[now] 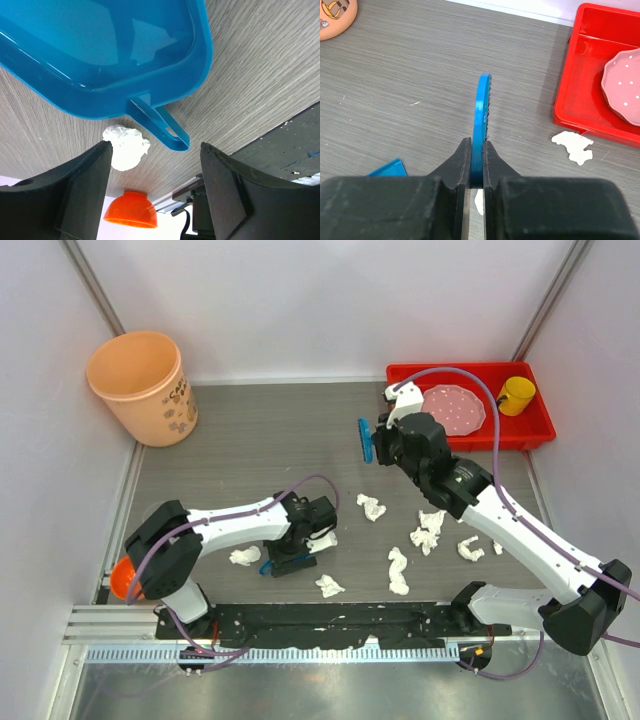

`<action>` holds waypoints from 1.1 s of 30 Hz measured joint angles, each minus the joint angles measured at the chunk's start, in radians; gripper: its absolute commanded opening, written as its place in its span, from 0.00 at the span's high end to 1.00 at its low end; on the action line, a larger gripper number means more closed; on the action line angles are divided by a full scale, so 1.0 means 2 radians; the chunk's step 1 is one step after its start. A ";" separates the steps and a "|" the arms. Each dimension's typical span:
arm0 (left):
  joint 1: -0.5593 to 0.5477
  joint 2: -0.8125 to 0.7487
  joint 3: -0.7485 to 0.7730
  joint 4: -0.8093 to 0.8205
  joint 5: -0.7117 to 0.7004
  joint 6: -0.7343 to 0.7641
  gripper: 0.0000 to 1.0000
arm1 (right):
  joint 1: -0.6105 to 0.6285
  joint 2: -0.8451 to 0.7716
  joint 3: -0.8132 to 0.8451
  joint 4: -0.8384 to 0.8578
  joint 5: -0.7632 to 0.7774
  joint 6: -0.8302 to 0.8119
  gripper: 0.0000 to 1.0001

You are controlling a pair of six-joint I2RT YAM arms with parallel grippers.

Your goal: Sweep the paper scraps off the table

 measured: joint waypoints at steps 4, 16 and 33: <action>0.002 0.013 0.000 0.001 0.006 0.003 0.34 | 0.000 0.000 -0.005 0.006 0.000 -0.002 0.99; 0.017 0.040 0.000 0.004 0.031 0.004 0.58 | -0.001 -0.002 -0.016 0.021 0.000 -0.013 0.99; 0.095 0.064 0.087 0.054 0.013 0.048 0.52 | -0.004 -0.023 -0.028 0.025 -0.003 -0.015 0.99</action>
